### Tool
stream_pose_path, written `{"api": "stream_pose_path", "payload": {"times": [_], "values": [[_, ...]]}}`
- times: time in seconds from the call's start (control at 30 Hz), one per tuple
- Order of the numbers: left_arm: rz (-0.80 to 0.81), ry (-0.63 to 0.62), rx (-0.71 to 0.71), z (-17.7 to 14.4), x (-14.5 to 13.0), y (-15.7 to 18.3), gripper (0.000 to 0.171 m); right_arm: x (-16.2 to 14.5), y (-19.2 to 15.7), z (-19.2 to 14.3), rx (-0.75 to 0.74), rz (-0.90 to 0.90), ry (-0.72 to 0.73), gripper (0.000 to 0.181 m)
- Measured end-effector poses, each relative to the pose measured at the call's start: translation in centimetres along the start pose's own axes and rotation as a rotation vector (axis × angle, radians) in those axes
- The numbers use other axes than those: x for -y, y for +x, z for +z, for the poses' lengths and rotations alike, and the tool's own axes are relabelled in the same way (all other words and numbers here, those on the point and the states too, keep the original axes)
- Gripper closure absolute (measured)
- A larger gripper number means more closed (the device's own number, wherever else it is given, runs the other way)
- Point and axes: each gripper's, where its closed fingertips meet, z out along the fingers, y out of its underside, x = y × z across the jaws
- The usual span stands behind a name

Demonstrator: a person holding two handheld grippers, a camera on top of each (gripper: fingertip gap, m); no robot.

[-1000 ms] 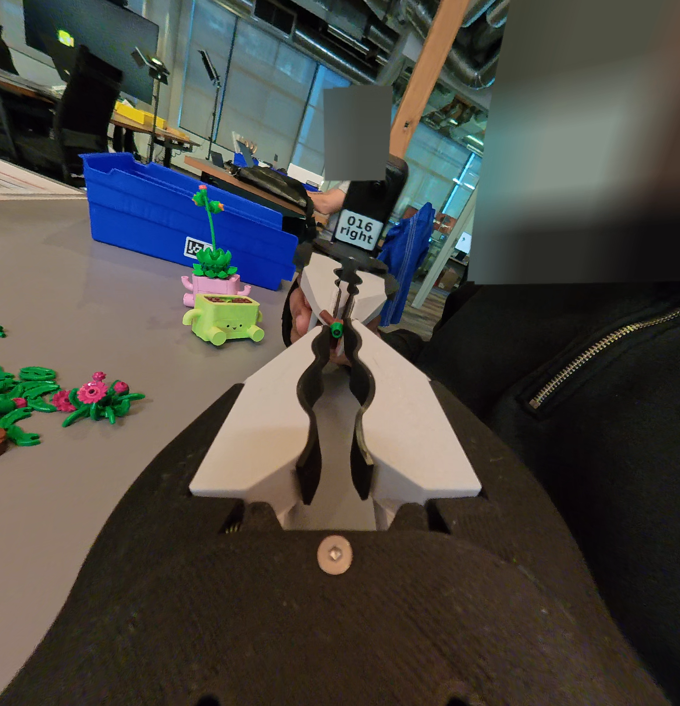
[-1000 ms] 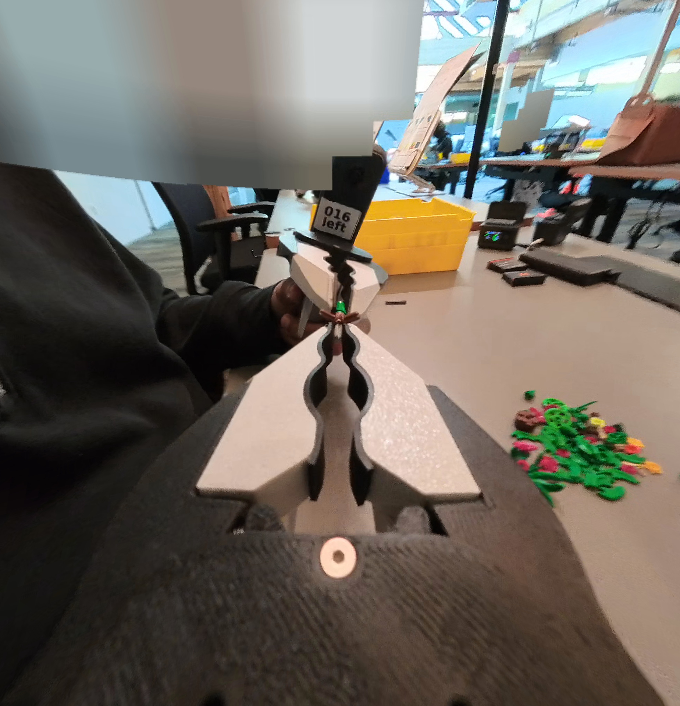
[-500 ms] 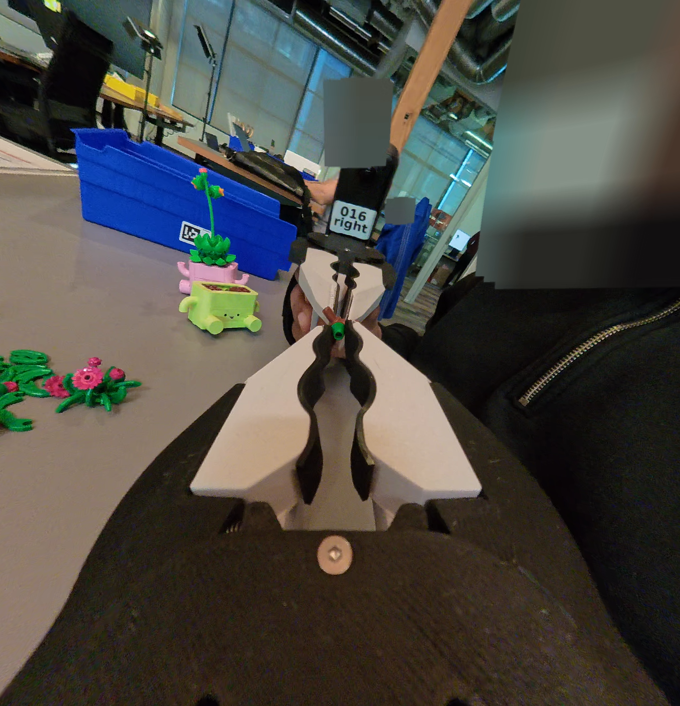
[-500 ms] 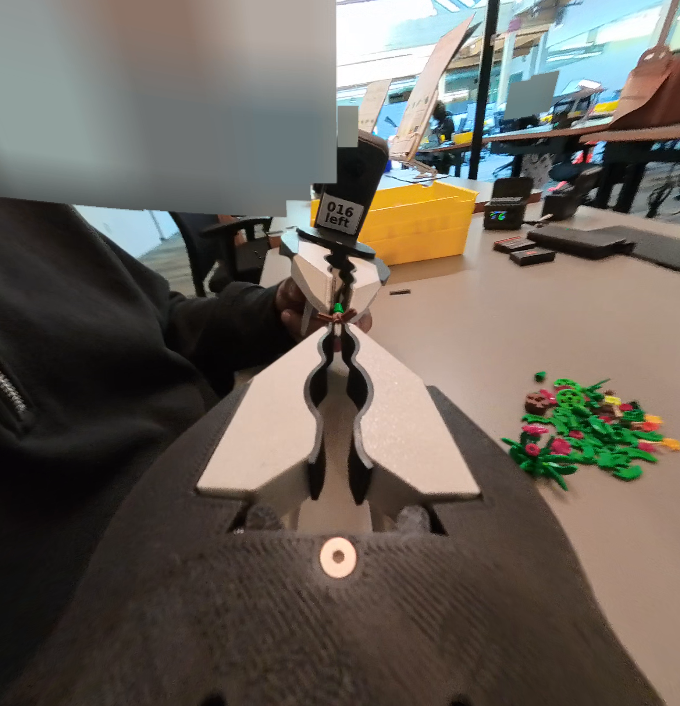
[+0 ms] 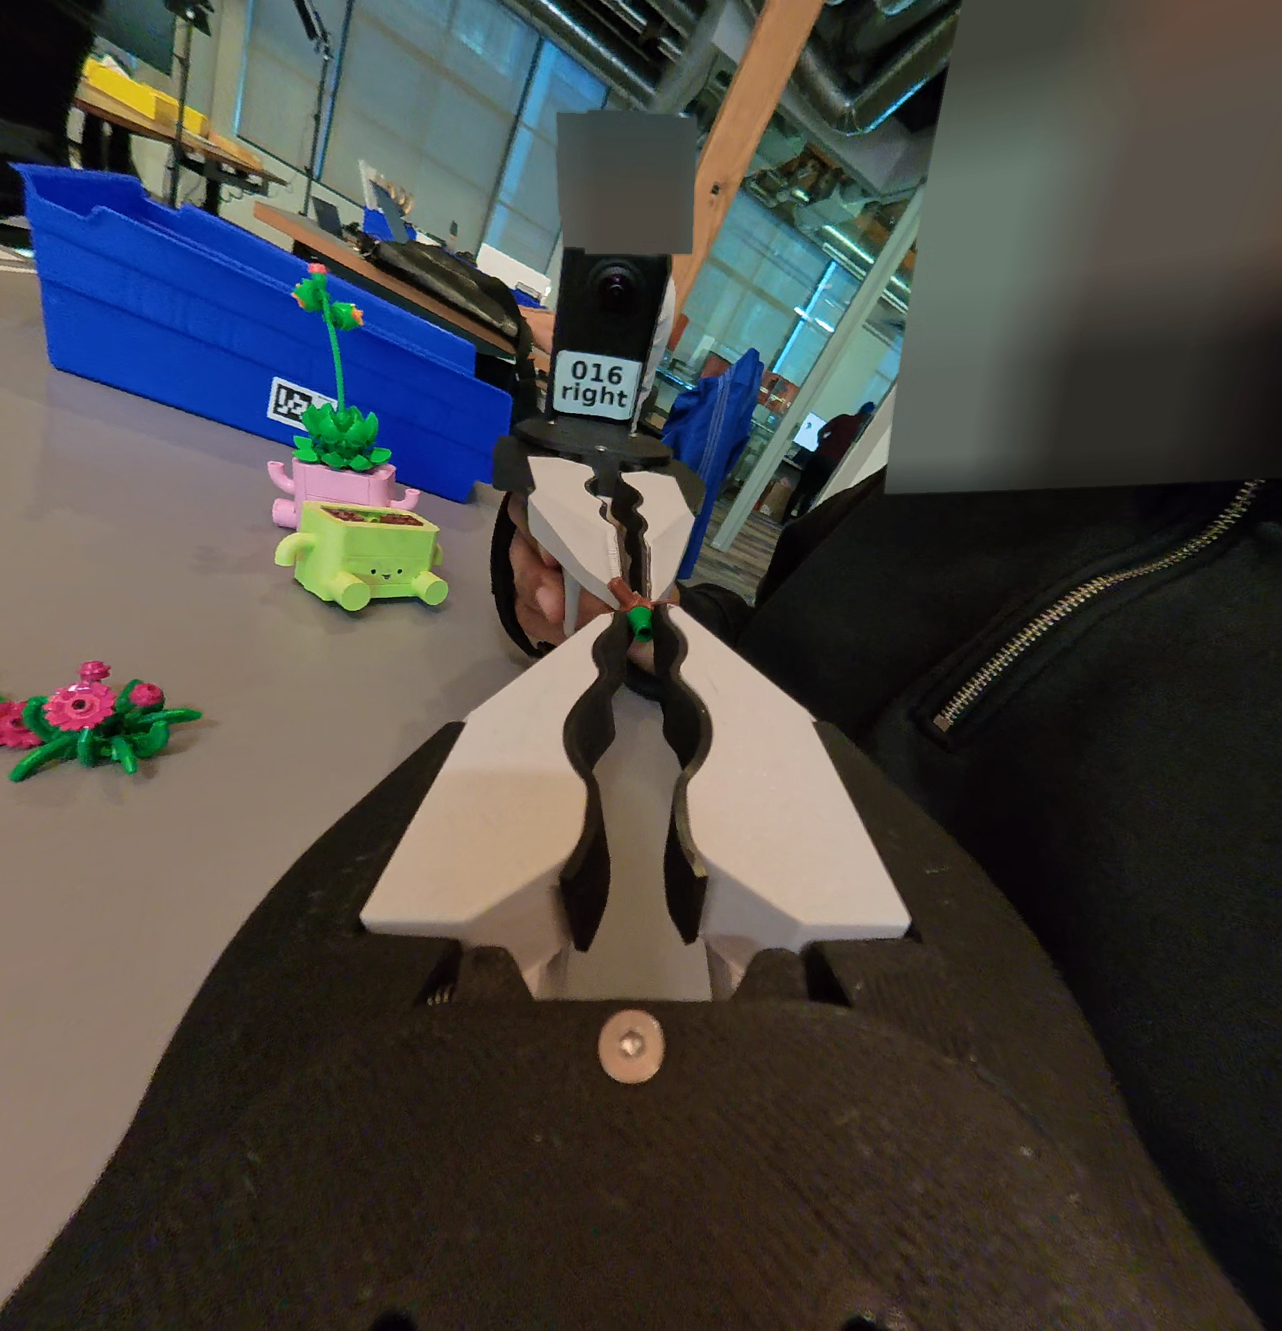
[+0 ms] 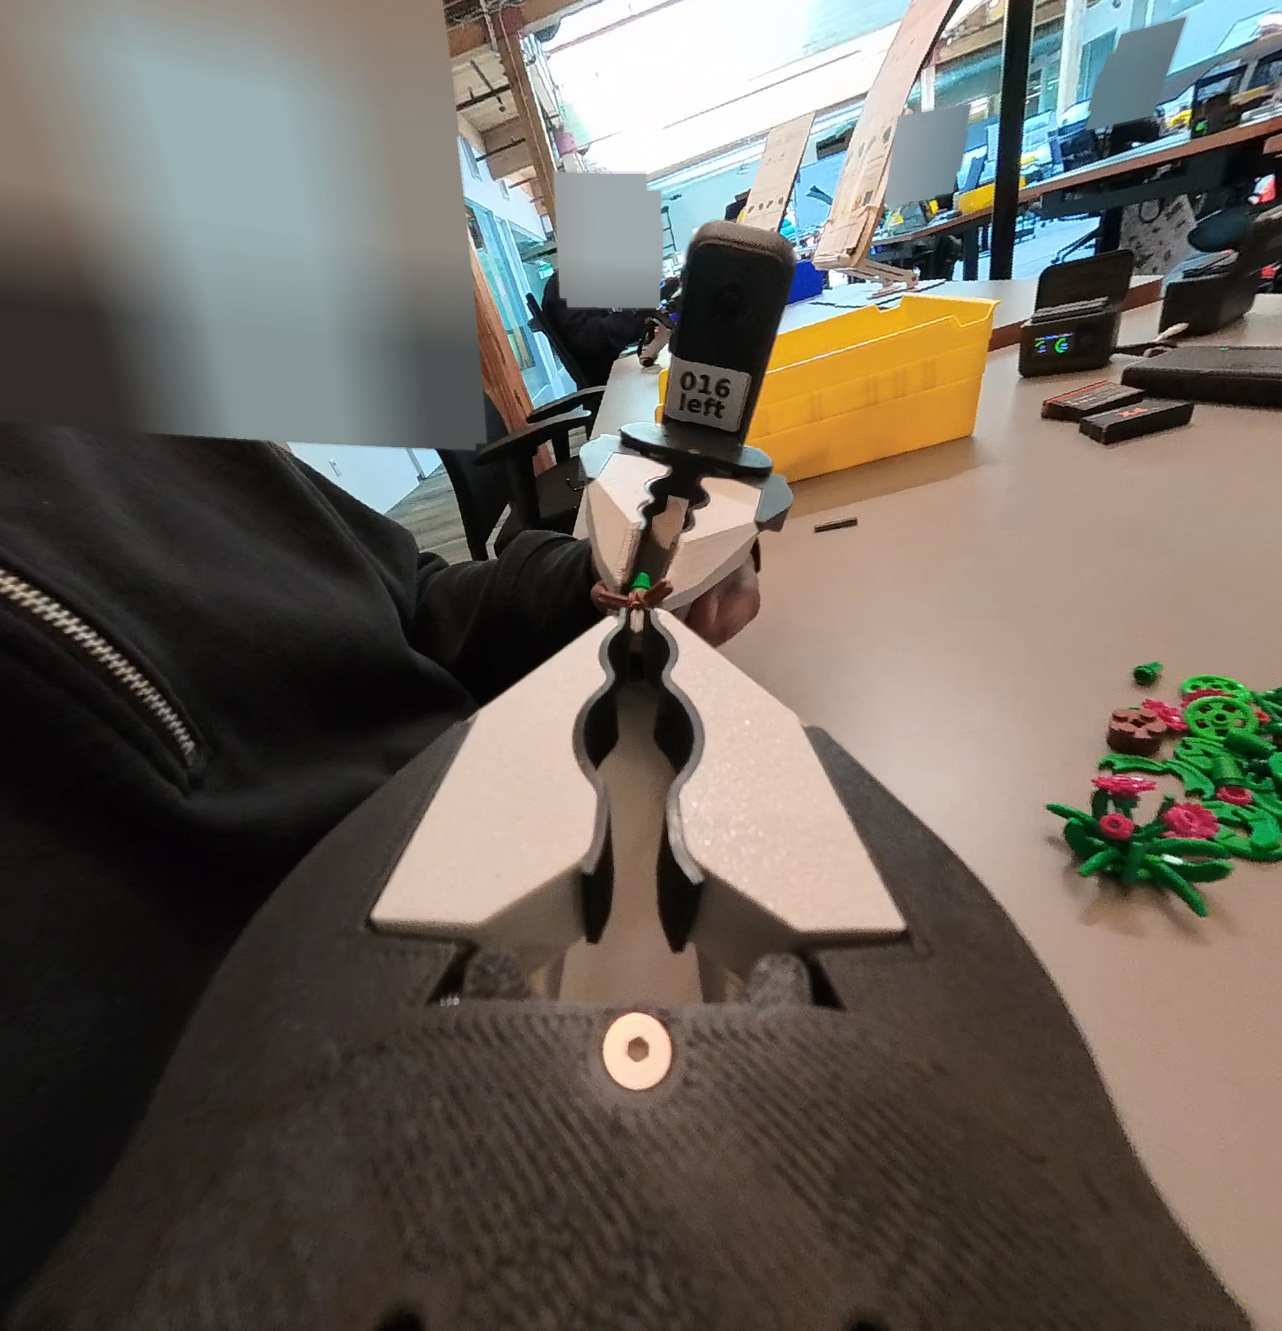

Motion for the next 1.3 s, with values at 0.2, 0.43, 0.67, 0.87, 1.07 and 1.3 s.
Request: {"api": "stream_pose_path", "payload": {"times": [0.2, 0.43, 0.67, 0.87, 1.07, 1.3], "values": [[0.046, -0.004, 0.012, 0.2, -0.1, 0.0, 0.169, -0.1, 0.0, -0.2, 0.036, 0.085, 0.011, 0.181], [-0.045, 0.007, 0.013, 0.3, -0.4, -0.8, 0.170, -0.6, 0.6, -0.4, -0.163, -0.239, -0.069, 0.179], [-0.128, 0.017, -0.025, 0.4, -0.6, -1.0, 0.171, -0.9, 0.7, -0.7, -0.283, -0.481, -0.123, 0.179], [-0.094, 0.137, 0.030, -2.8, 1.5, -1.9, 0.170, 0.9, 2.0, -4.5, -0.216, -0.172, 0.040, 0.179], [0.003, 0.035, 0.168, -1.2, 0.5, -3.5, 0.169, 0.7, 2.2, -3.7, -0.251, -0.230, 0.016, 0.179], [0.228, -0.313, 0.769, -4.0, 0.2, -14.3, 0.169, 0.7, 2.1, -3.8, -0.239, -0.232, 0.031, 0.179]]}}
